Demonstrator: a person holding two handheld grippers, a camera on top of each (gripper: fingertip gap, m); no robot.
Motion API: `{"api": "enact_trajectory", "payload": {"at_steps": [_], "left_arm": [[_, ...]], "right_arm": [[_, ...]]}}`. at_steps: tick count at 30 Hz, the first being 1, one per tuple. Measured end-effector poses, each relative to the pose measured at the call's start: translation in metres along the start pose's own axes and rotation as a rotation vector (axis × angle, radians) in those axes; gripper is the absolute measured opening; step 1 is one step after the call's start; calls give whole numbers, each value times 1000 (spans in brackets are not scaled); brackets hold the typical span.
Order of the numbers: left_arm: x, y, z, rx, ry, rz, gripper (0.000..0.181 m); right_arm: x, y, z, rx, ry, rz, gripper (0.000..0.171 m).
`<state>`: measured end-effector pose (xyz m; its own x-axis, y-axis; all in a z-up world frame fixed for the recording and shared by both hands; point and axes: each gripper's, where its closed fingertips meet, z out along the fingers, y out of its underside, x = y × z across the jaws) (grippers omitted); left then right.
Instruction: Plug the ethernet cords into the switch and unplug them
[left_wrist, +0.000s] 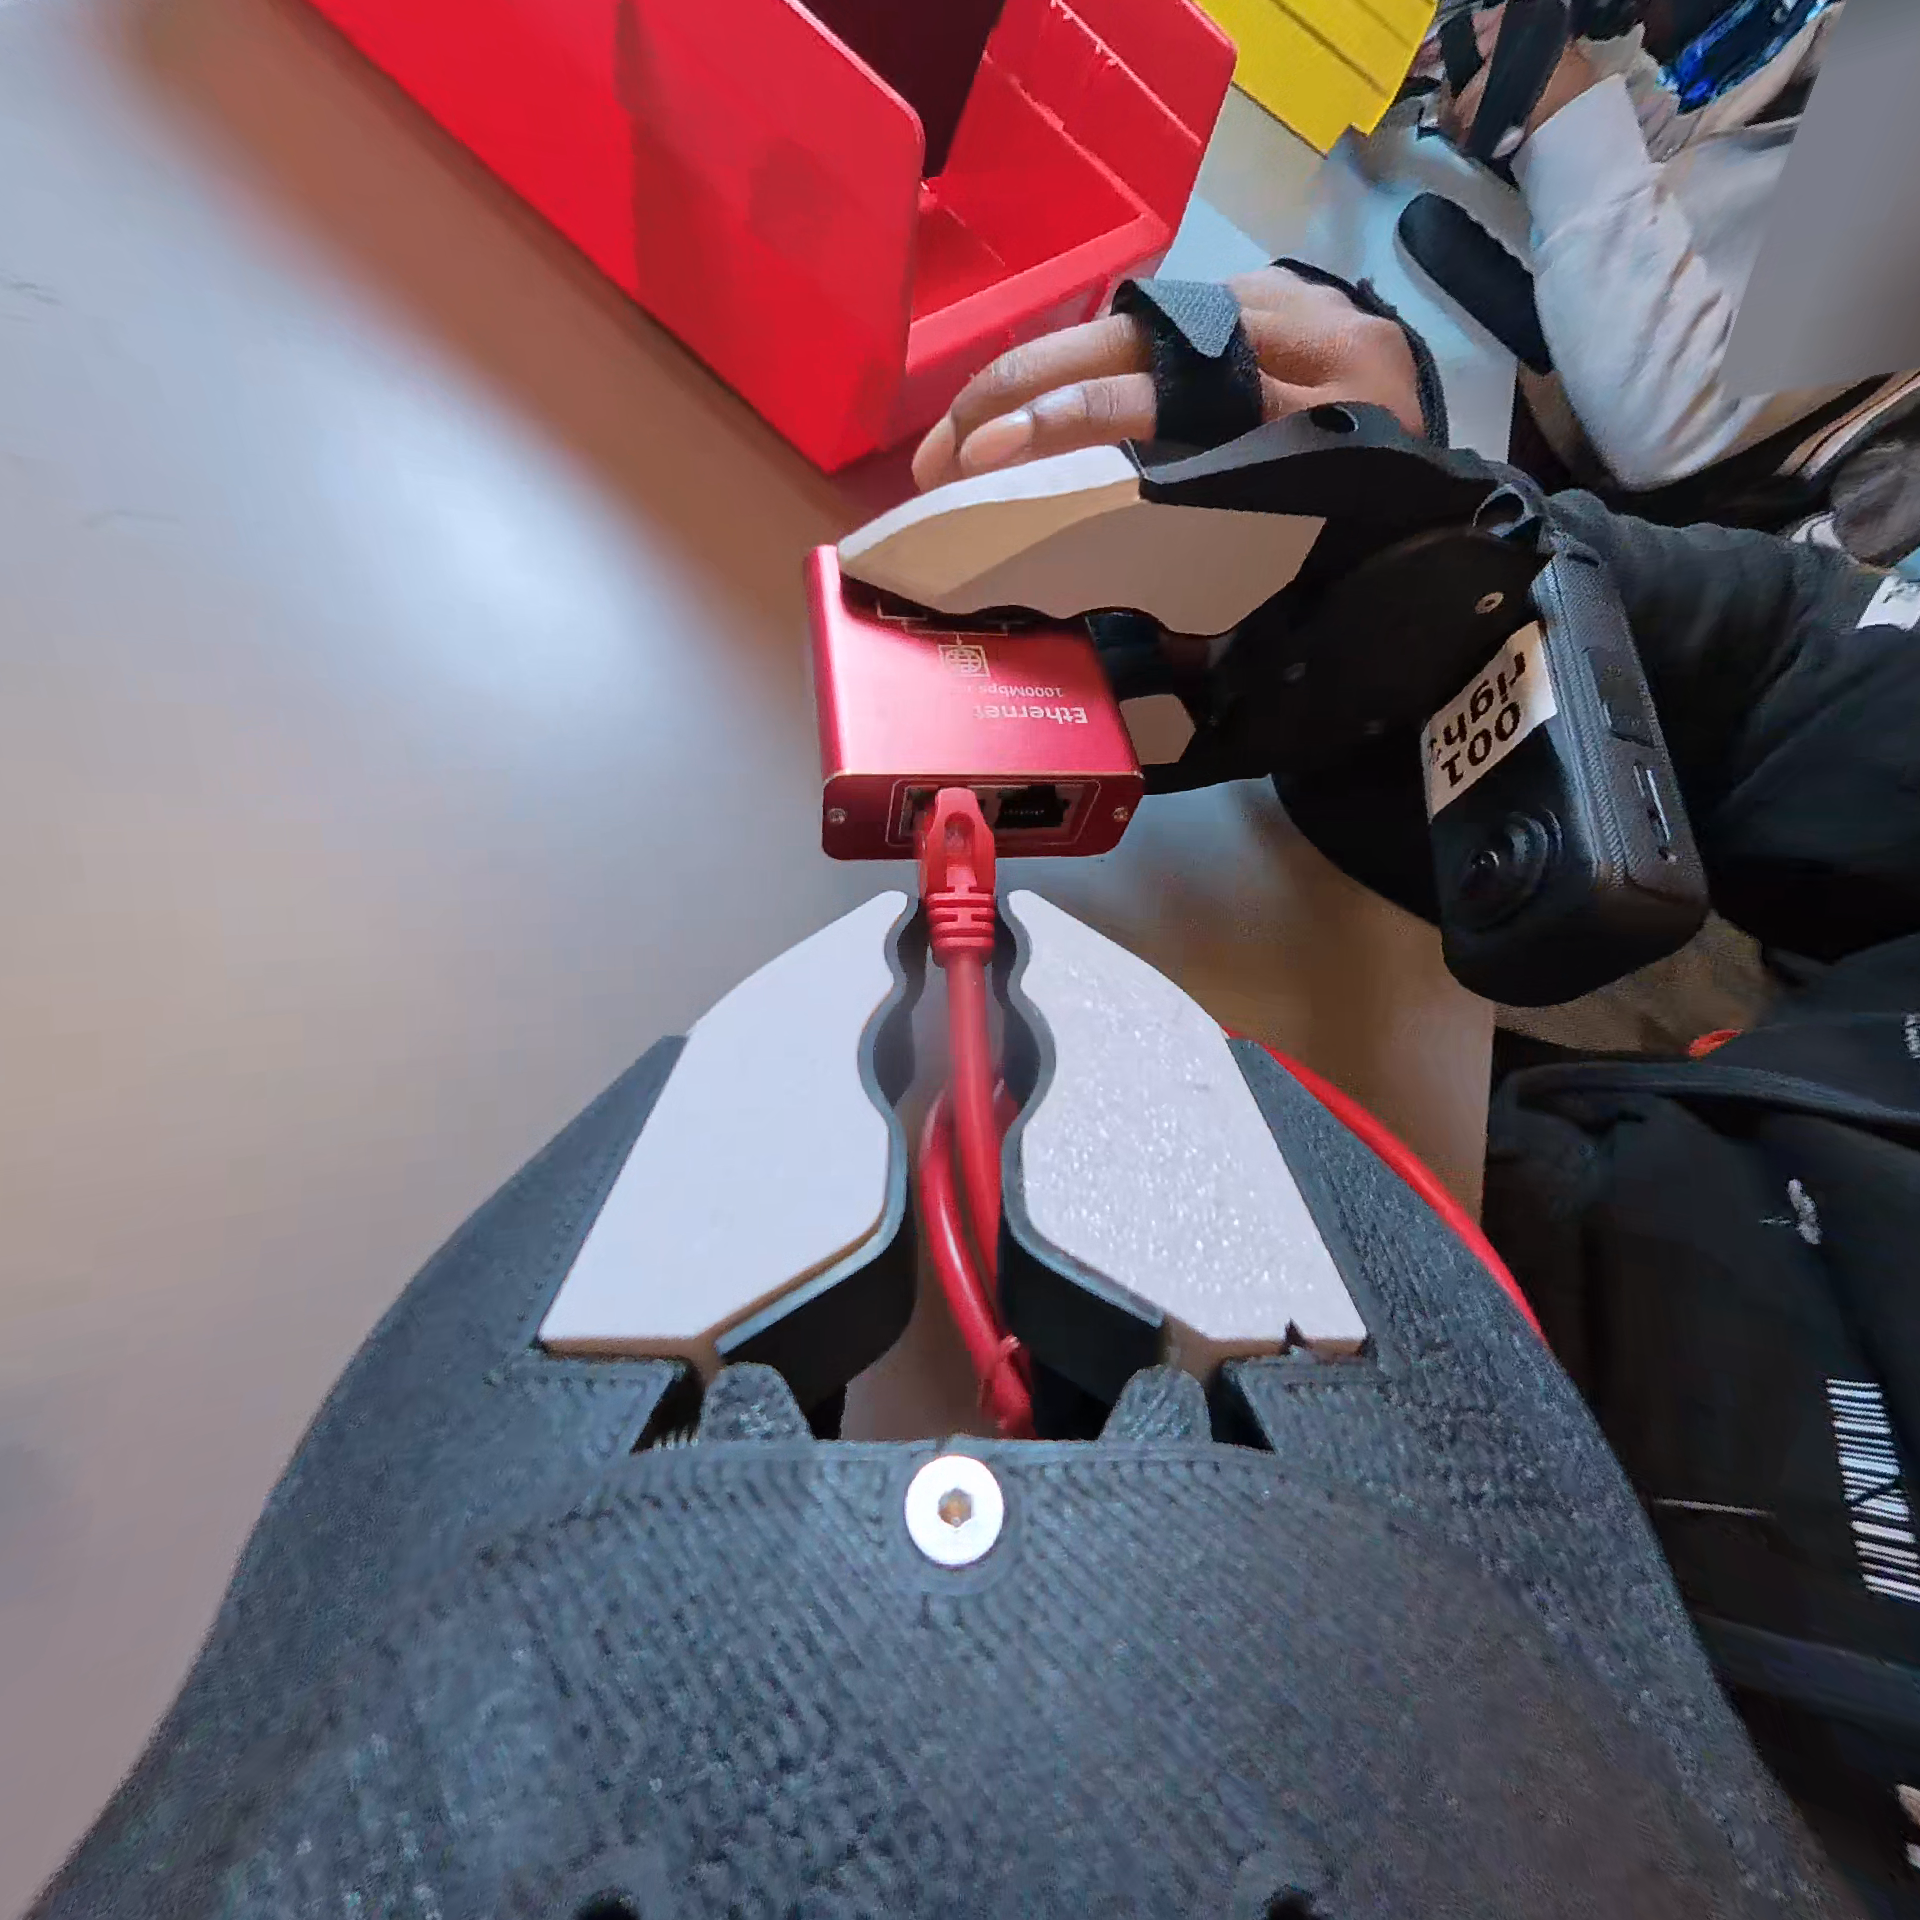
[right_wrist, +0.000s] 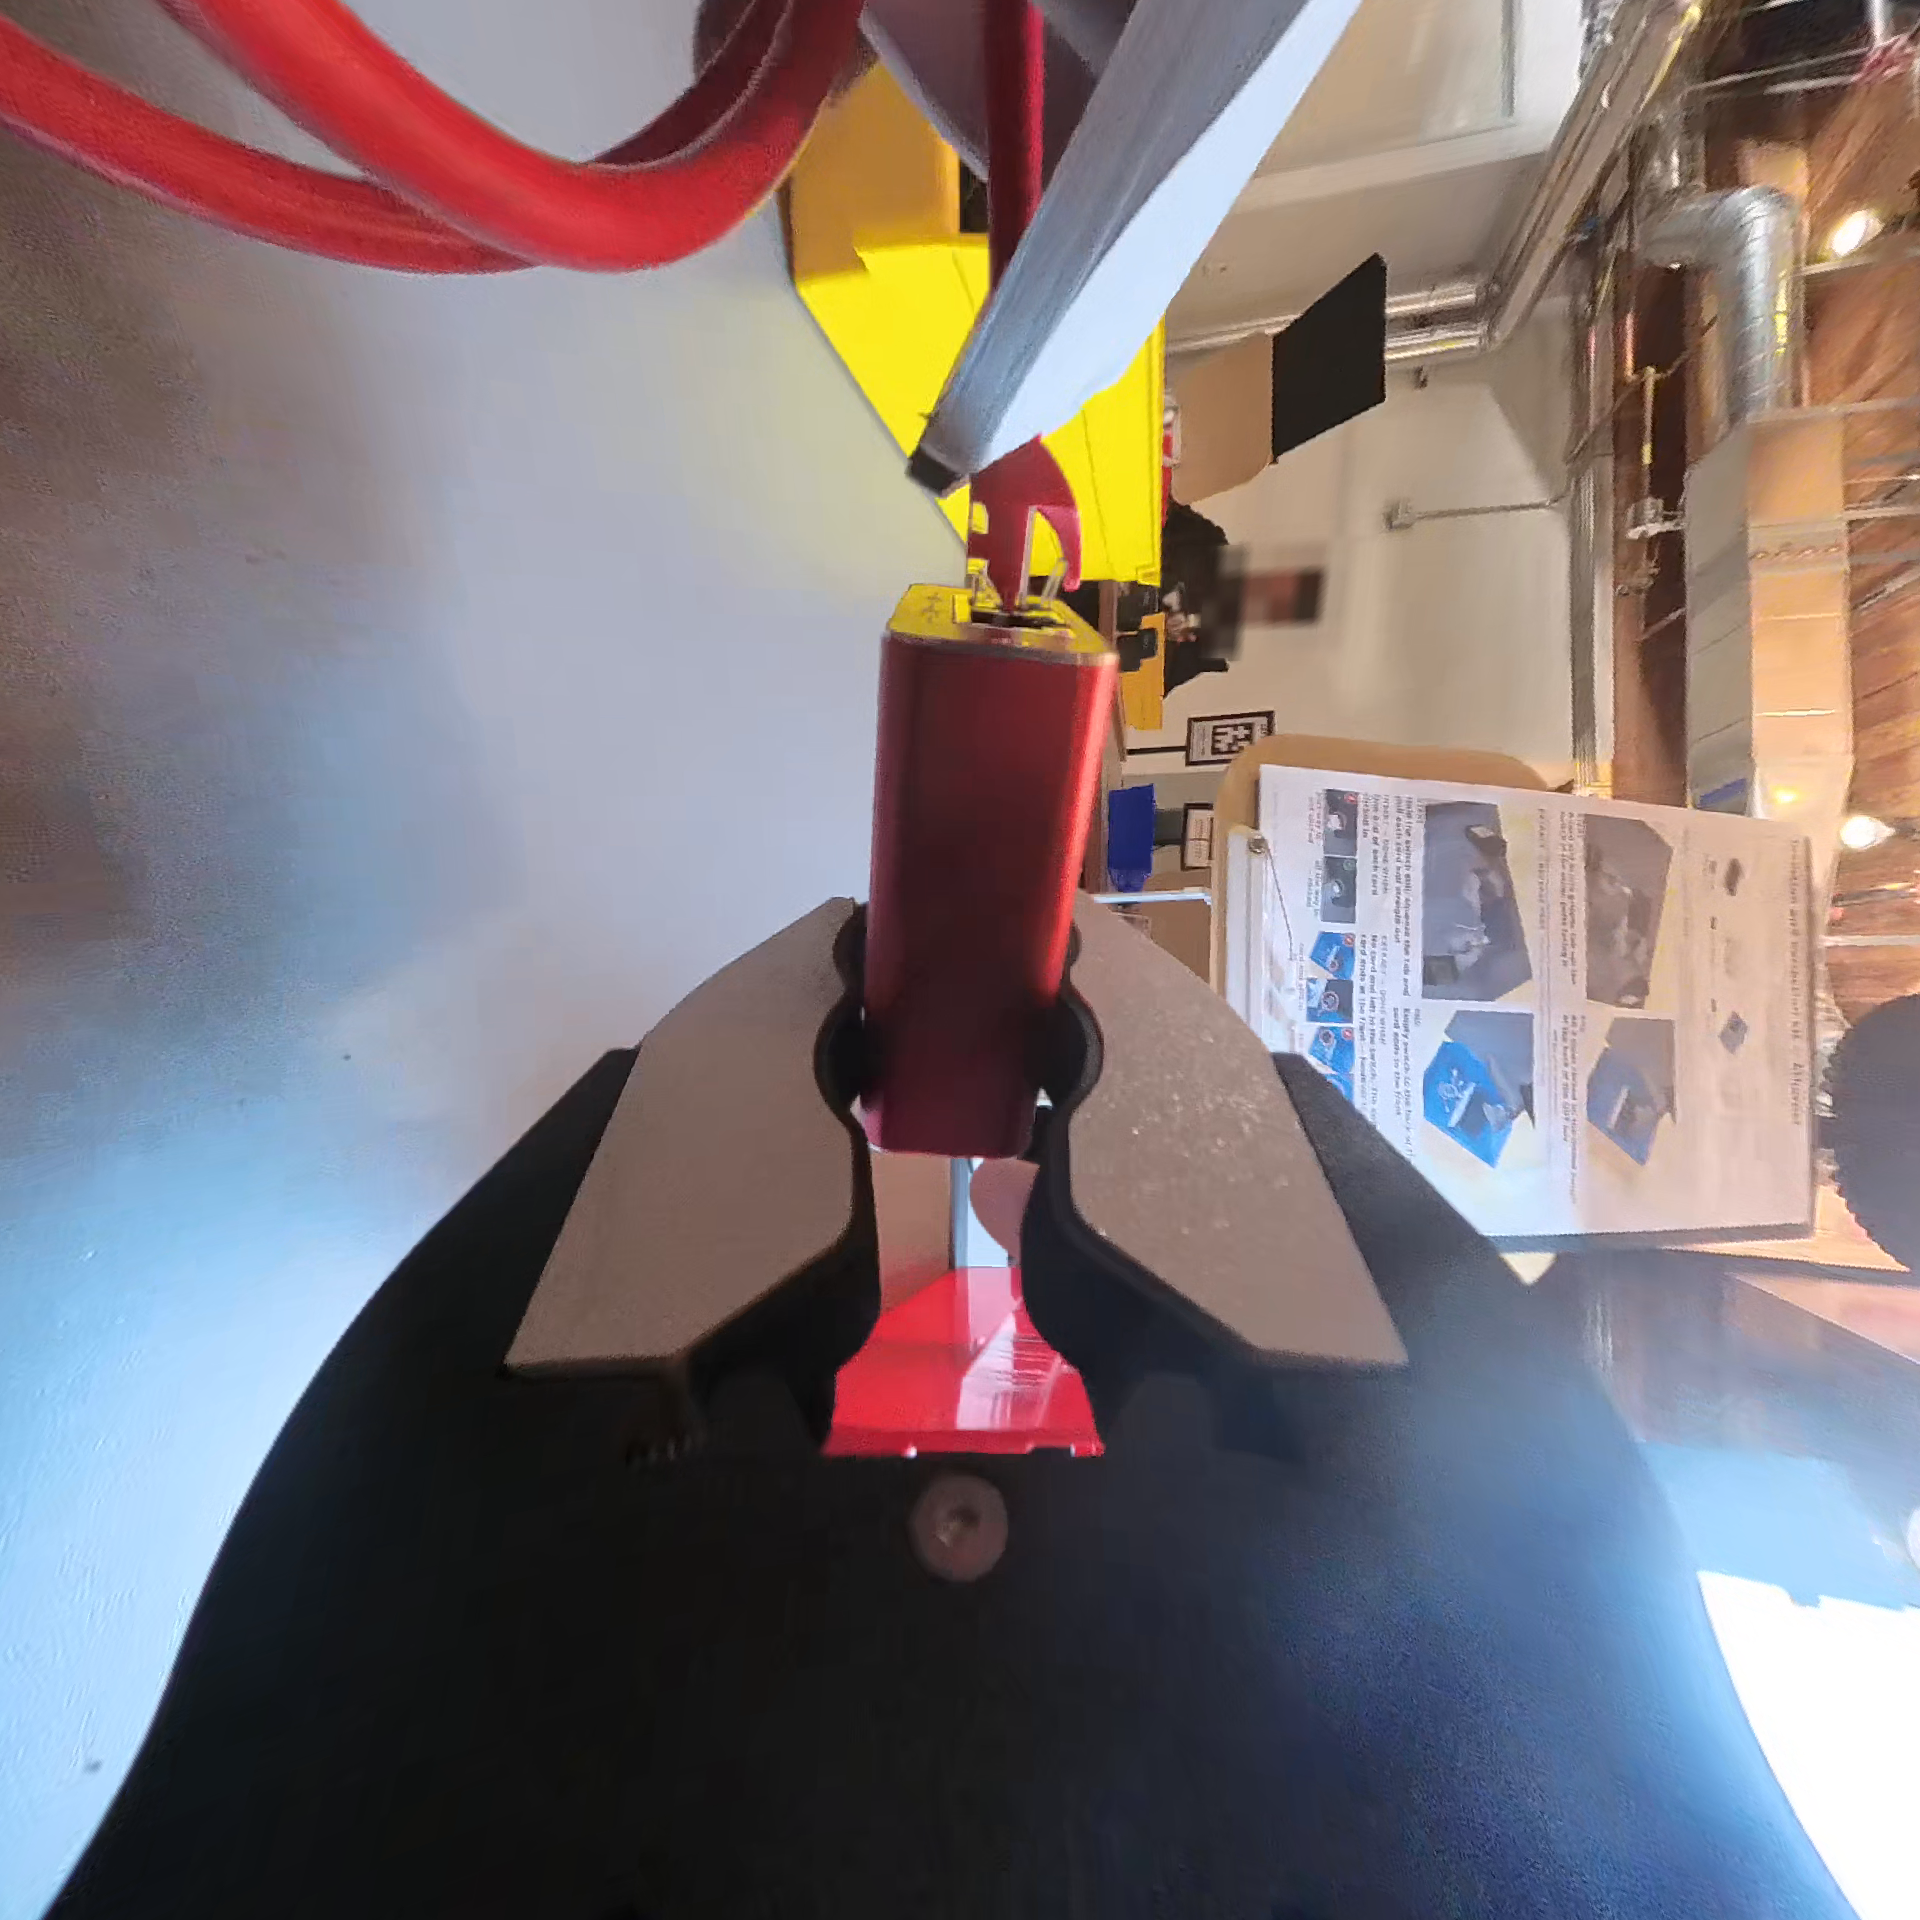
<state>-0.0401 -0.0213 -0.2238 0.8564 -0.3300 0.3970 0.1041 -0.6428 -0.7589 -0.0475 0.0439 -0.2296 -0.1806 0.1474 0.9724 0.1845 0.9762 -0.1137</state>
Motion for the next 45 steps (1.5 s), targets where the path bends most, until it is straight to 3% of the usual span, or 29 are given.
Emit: {"api": "enact_trajectory", "payload": {"at_steps": [10,15,17,20,23,26,31,37,43,45], "left_arm": [[-7,-9,-3,106,67,112,14],[-29,-37,-36,299,-22,138,29],[-48,-46,-57,380,-94,125,27],[-91,-49,-96,403,-356,161,28],[-134,-42,-153,349,-692,189,28],[-162,-33,-213,304,-914,150,25],[-205,-7,-268,87,-1081,63,29],[-246,18,-273,-239,-1173,49,33],[-278,34,-270,-529,-1312,23,61],[-286,43,-269,-615,-1342,15,63]], "right_arm": [[10,-9,-15,31,101,-24,29],[17,10,-23,-18,129,-8,28],[18,19,-26,-38,128,27,28],[25,28,-30,-57,141,61,28],[32,31,-34,-69,145,121,28],[37,34,-39,-91,147,208,28],[45,42,-50,-115,153,379,29],[52,54,-55,-102,150,581,29],[49,58,-53,-108,139,601,29],[47,58,-53,-115,133,595,28]]}}
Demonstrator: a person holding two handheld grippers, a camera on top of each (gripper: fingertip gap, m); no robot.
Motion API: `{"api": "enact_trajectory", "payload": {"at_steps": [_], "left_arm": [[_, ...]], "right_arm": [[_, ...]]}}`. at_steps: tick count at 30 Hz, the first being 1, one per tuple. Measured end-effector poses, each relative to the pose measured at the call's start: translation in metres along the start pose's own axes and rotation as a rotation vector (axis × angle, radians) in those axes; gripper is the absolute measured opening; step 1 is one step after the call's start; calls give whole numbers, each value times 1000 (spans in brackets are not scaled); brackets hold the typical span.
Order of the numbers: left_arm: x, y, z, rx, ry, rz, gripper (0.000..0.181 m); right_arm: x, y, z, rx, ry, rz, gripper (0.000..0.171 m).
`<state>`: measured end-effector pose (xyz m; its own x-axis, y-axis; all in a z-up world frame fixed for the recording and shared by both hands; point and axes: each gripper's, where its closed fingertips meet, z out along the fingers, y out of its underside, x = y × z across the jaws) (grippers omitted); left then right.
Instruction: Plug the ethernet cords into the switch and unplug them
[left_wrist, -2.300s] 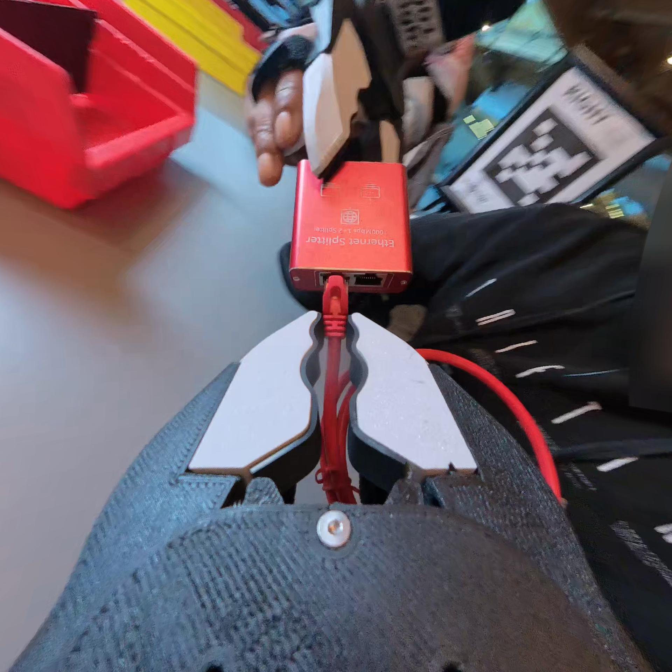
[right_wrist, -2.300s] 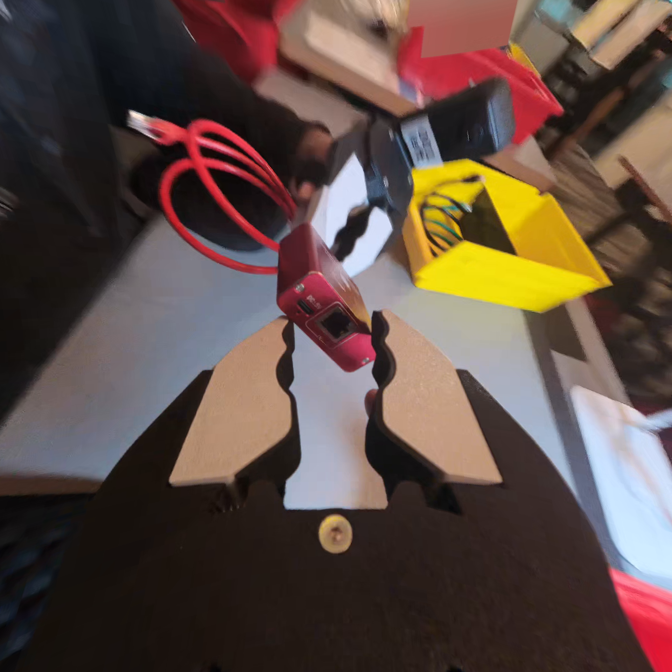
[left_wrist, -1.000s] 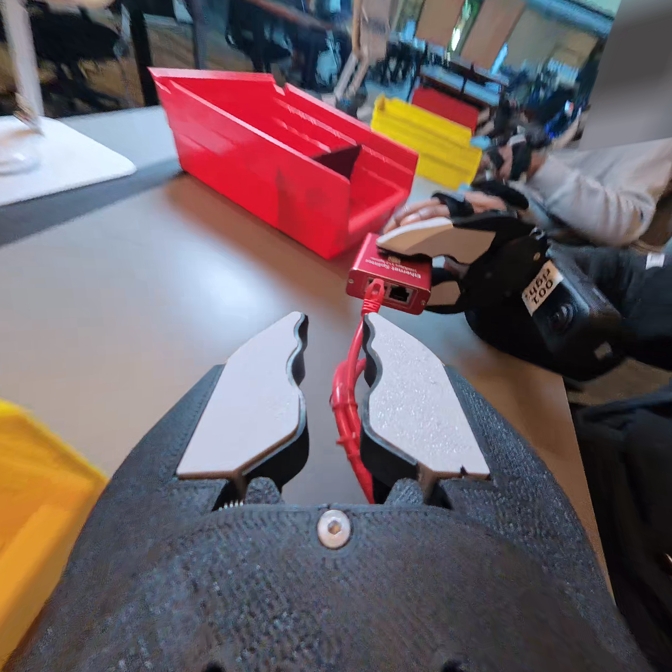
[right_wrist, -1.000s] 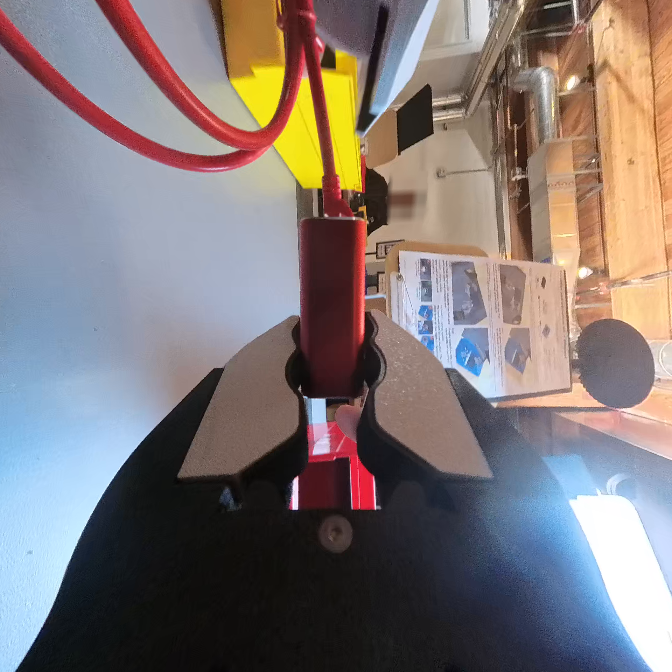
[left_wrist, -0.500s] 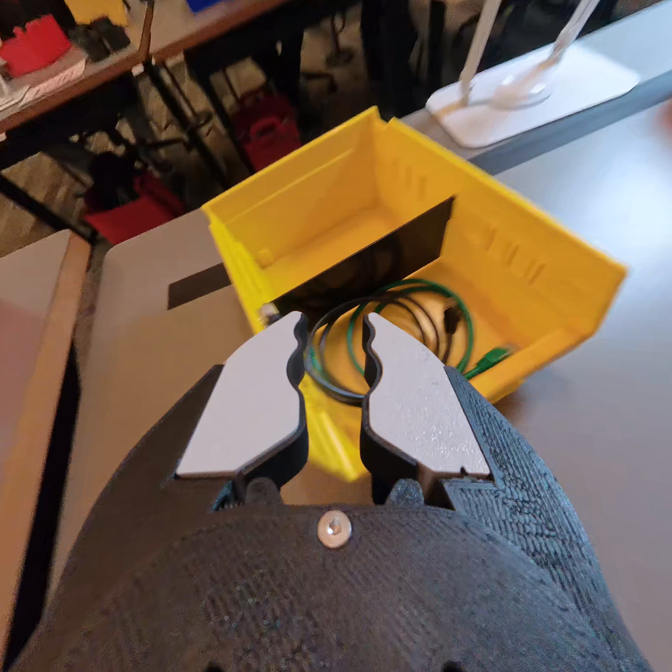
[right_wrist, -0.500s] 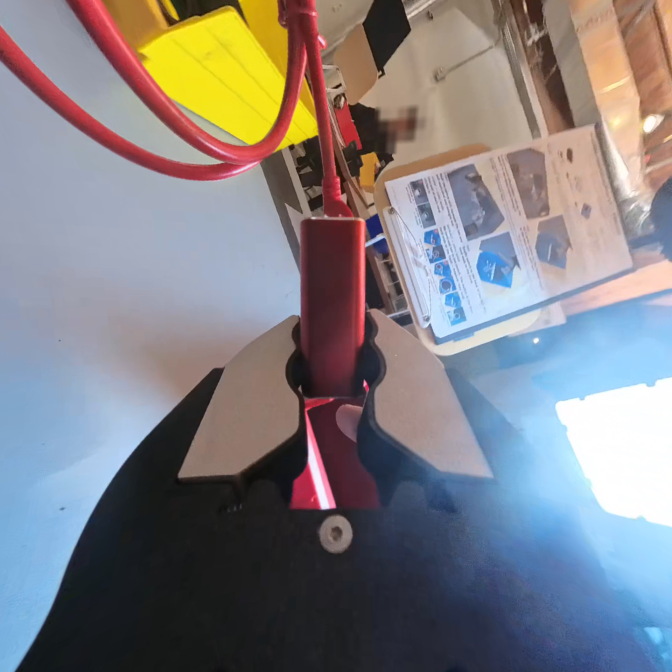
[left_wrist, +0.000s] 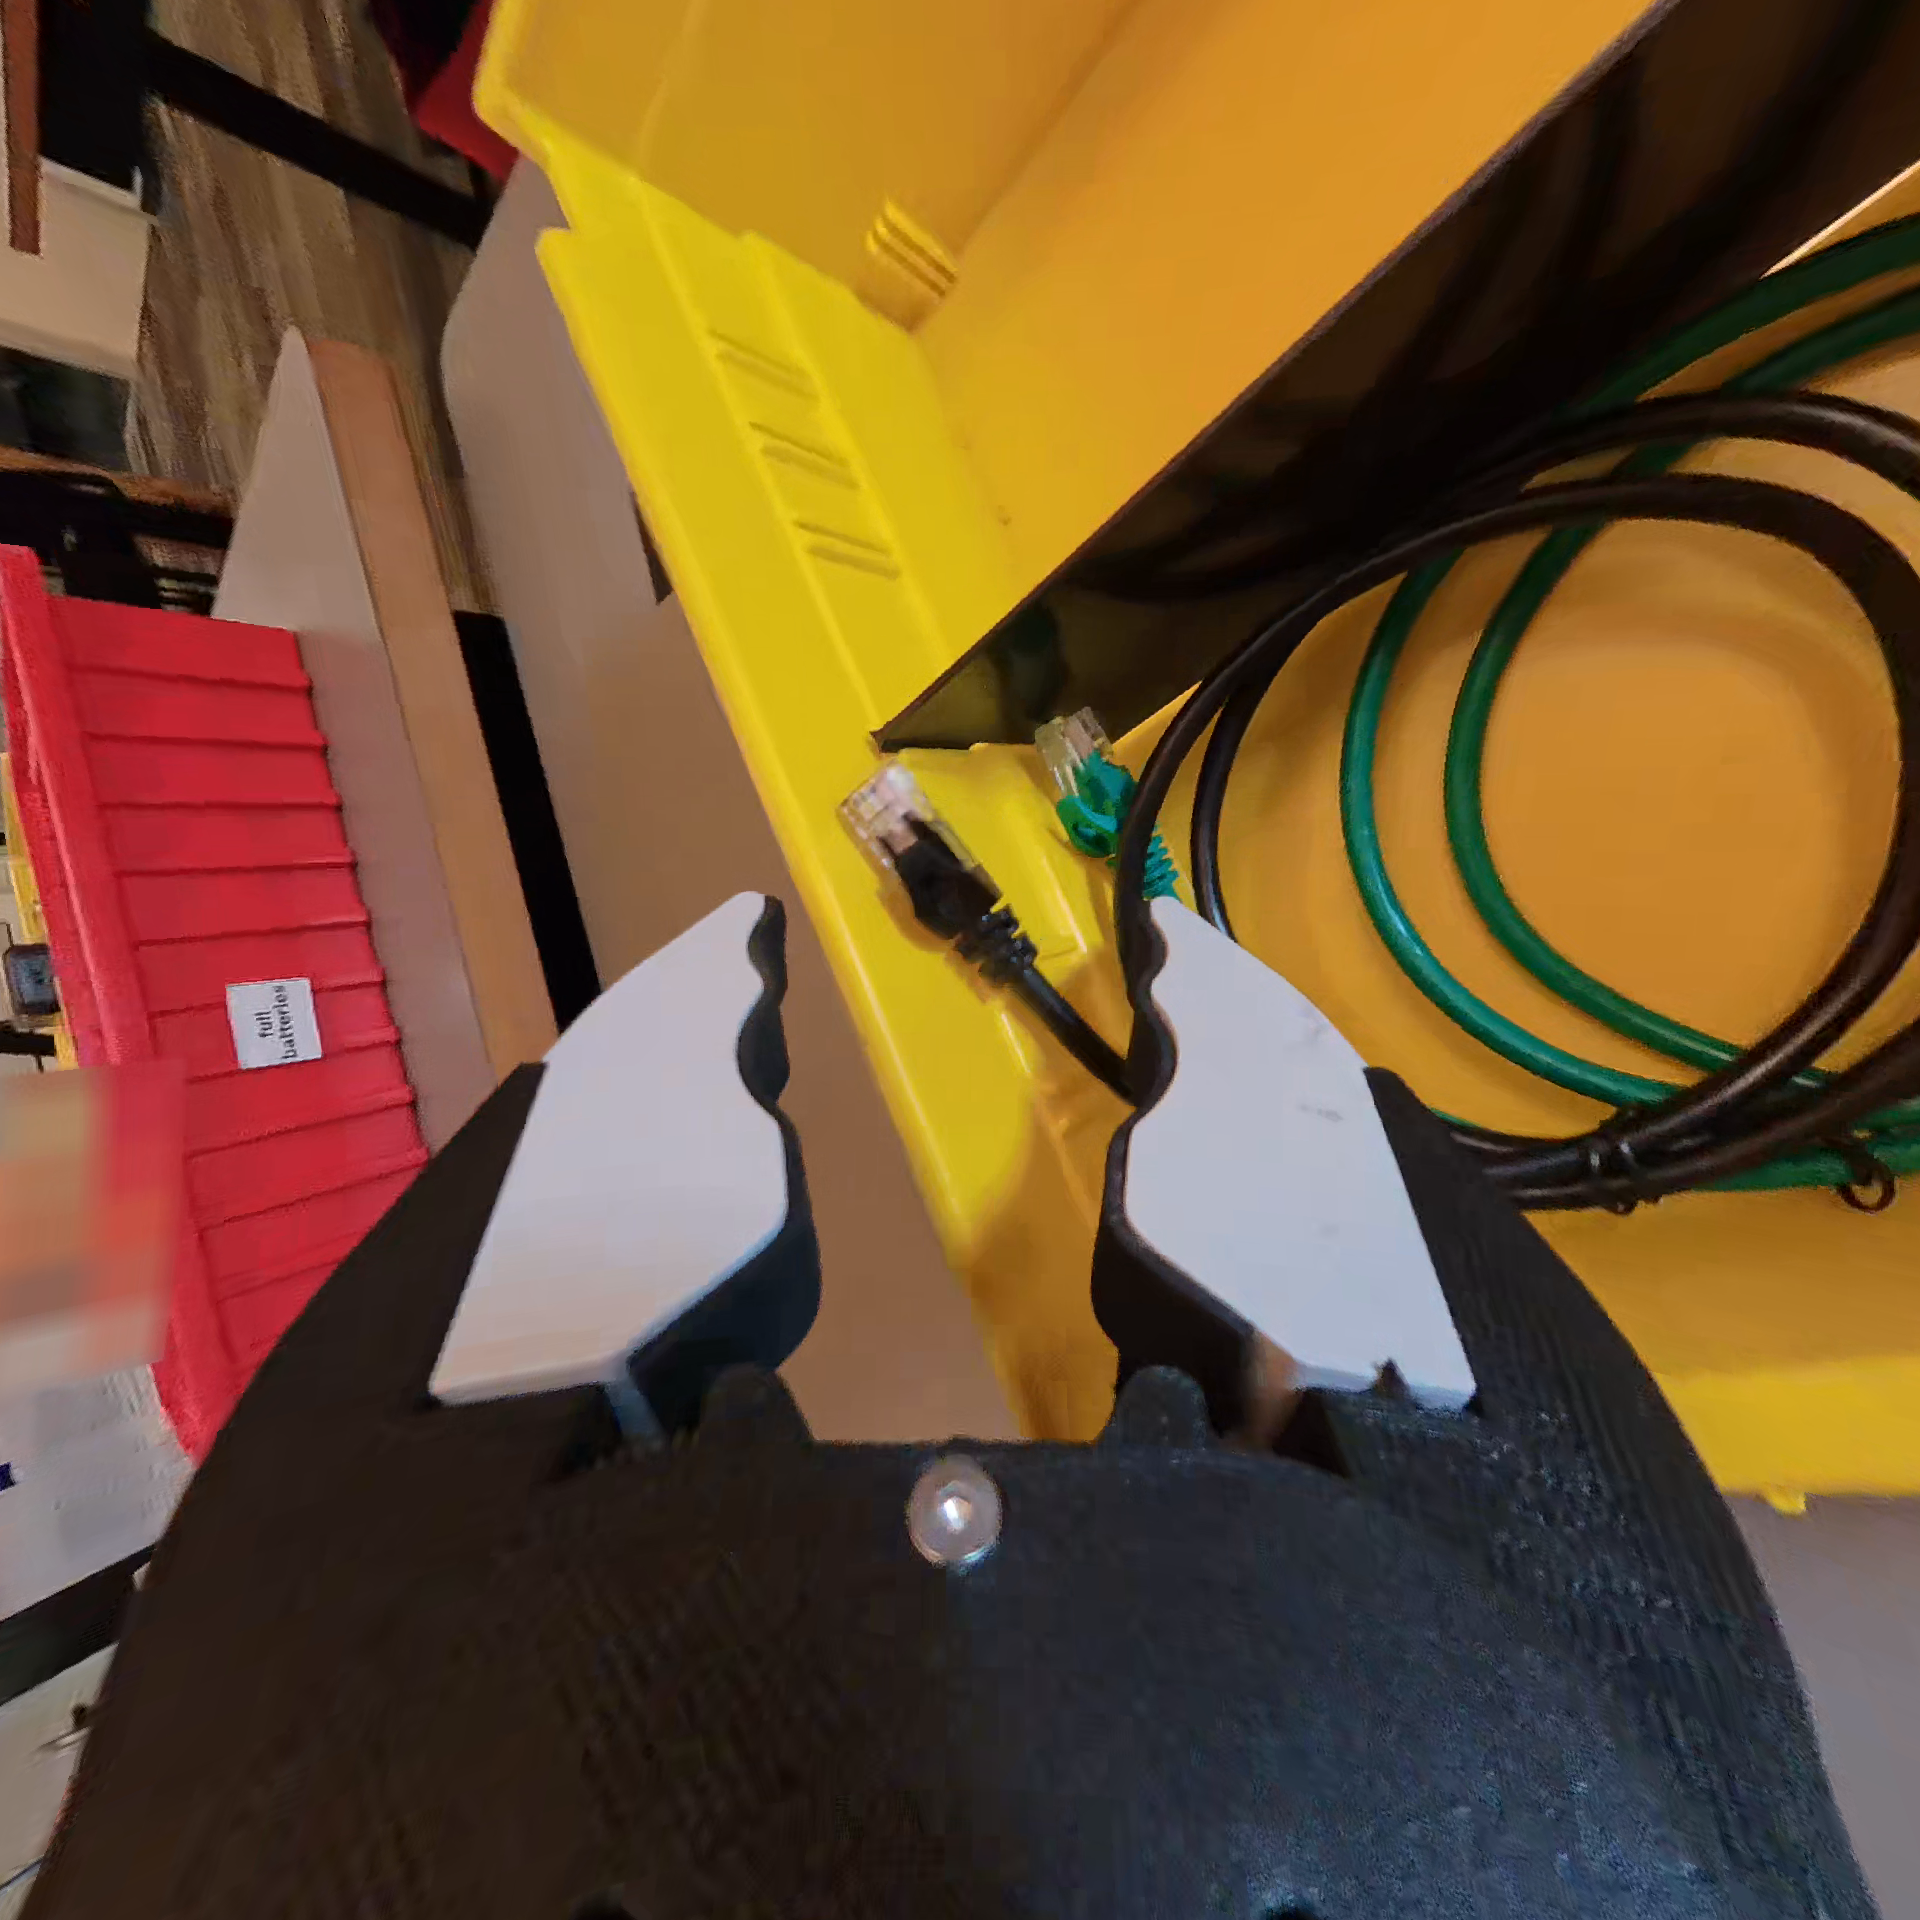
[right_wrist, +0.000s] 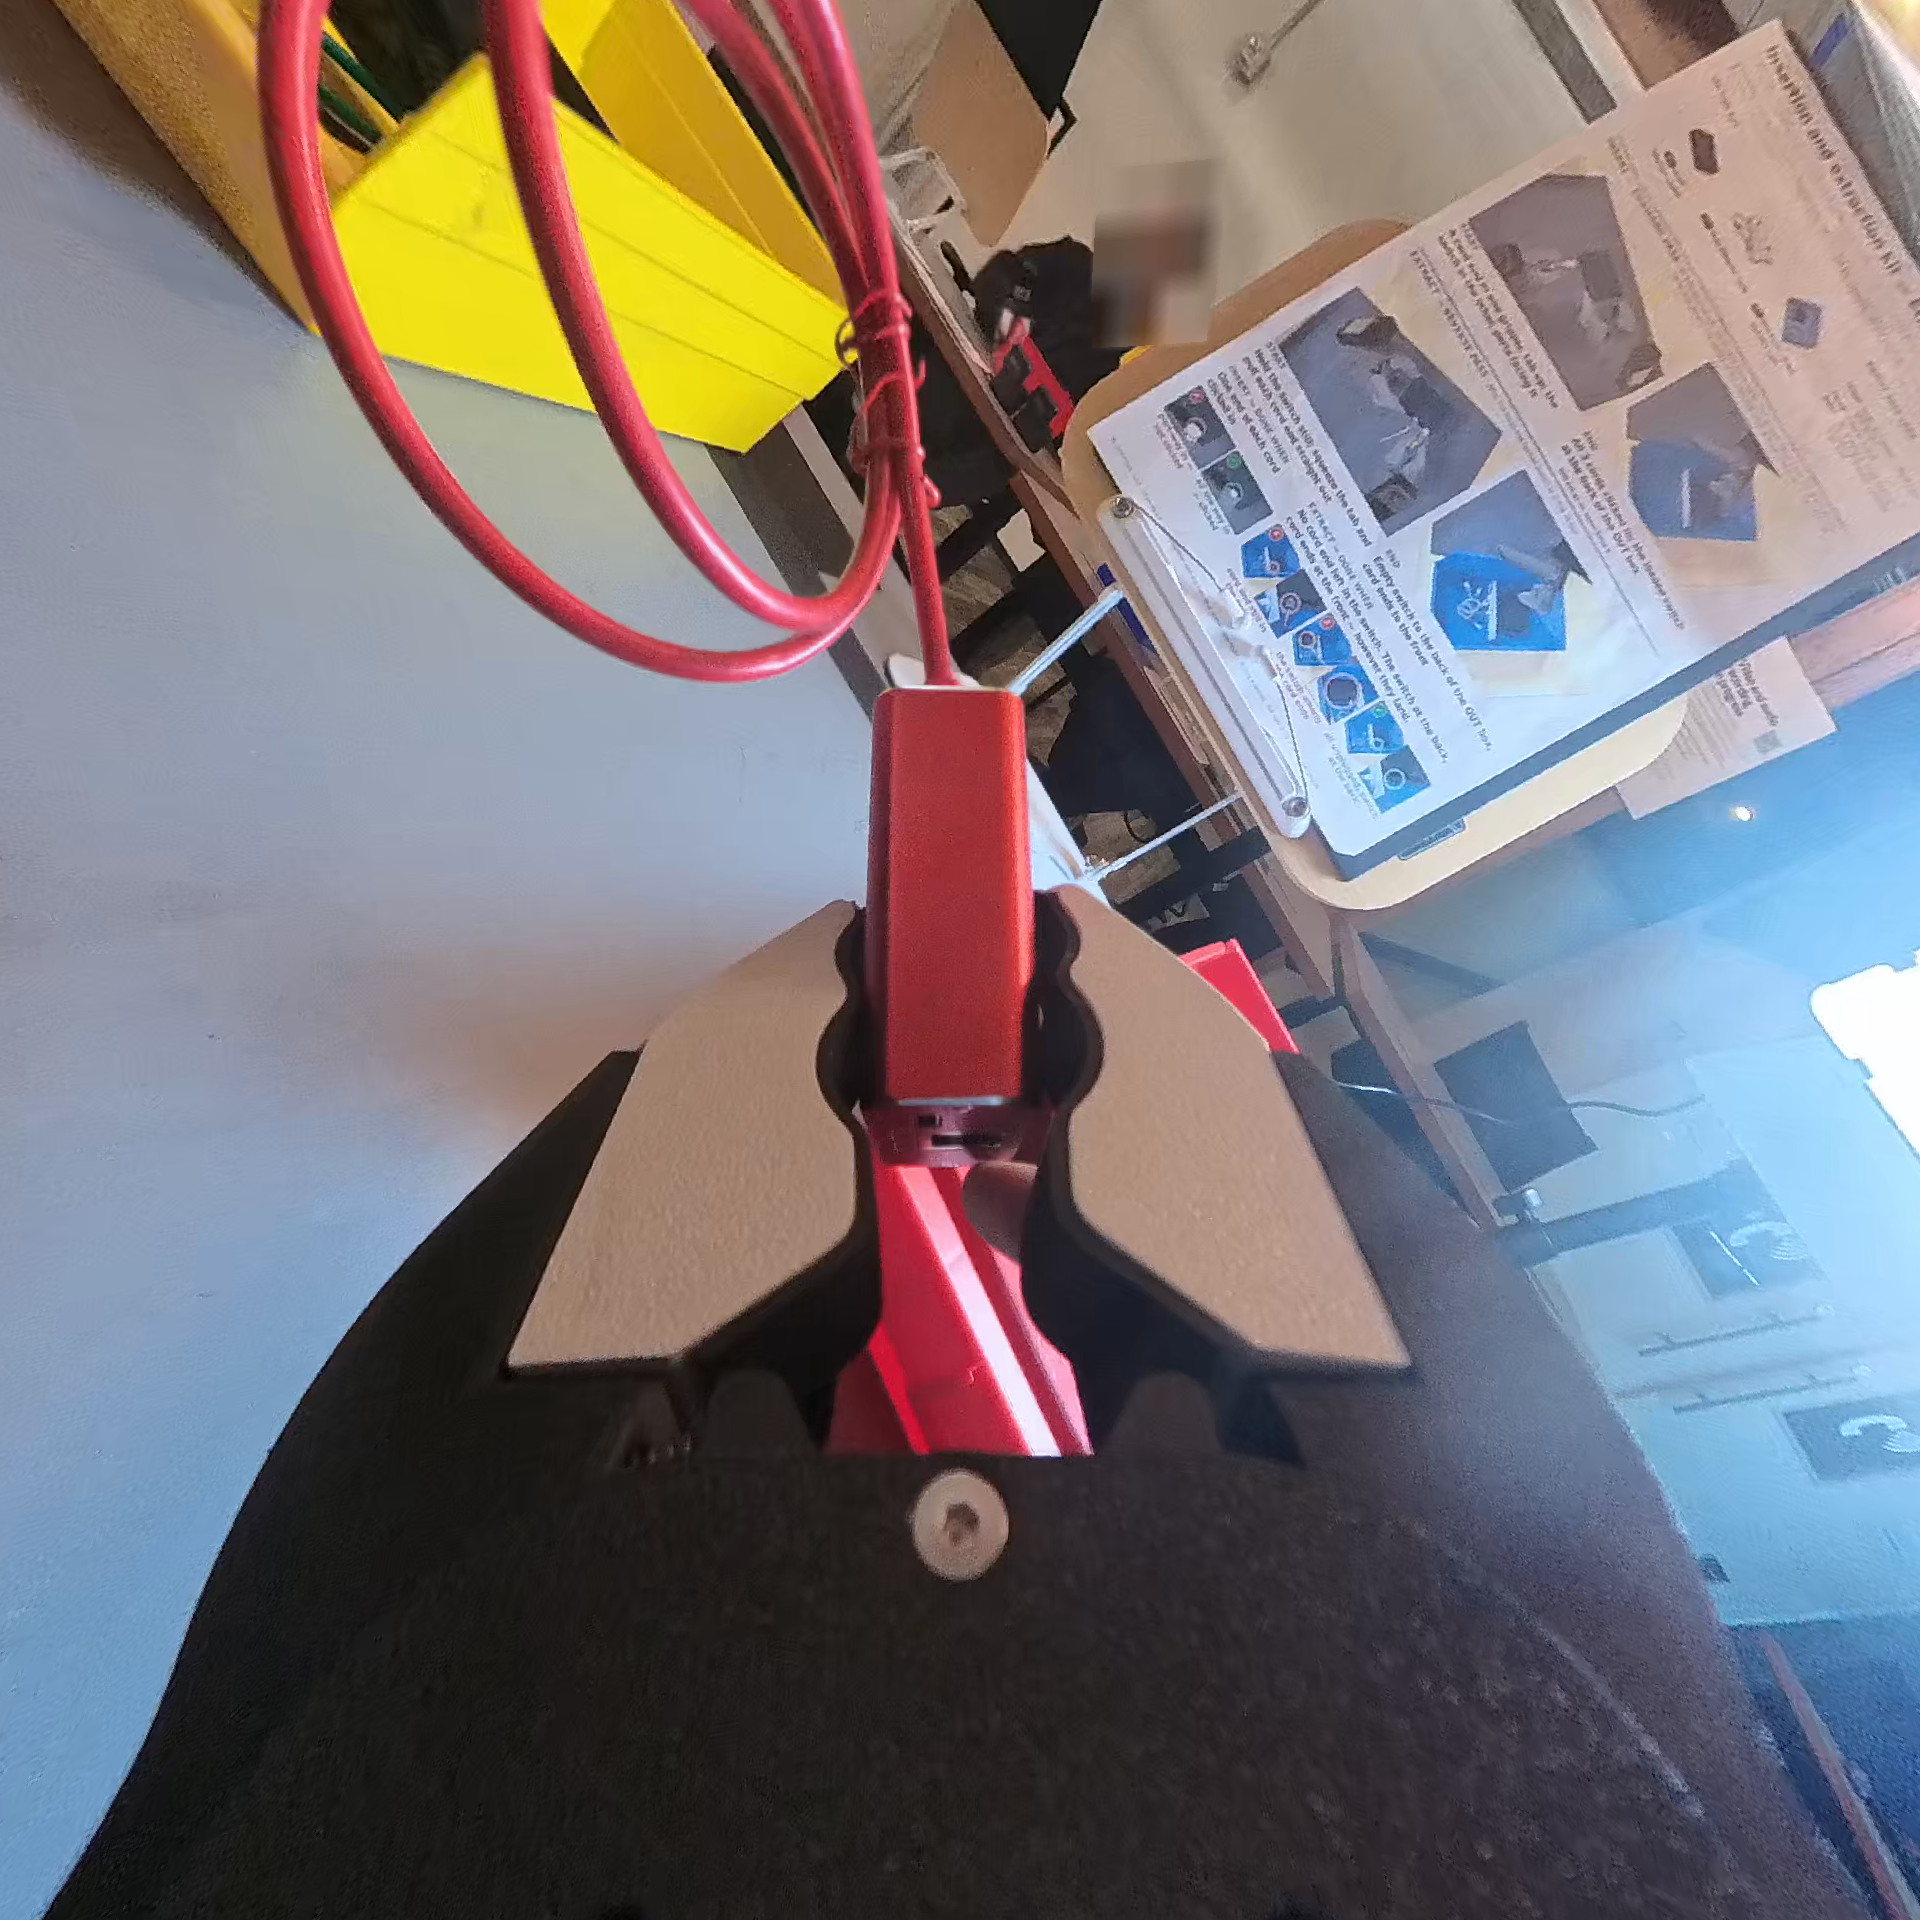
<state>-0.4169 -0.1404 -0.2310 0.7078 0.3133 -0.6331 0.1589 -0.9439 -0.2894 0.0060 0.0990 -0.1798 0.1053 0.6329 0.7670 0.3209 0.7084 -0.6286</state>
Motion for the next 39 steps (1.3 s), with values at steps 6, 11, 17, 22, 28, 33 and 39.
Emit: {"api": "enact_trajectory", "payload": {"at_steps": [6,11,17,22,28,33,39], "left_arm": [[-13,-8,-11,41,-107,54,29],[-25,-17,-38,142,-117,100,19],[-30,-46,-105,449,68,-11,13],[-12,-63,-161,656,296,-25,12],[20,-70,-231,800,585,20,12],[73,-63,-305,801,806,233,12],[187,-39,-359,625,1067,598,12]], "right_arm": [[3,2,-1,11,1,-2,28],[1,-2,-3,38,-13,7,28],[6,-11,-8,99,-12,52,29],[7,-19,-11,155,-18,81,29],[4,-28,-18,249,-22,3,28],[-12,-43,-27,367,-72,-95,28],[-28,-56,-34,432,-111,-169,28]]}}
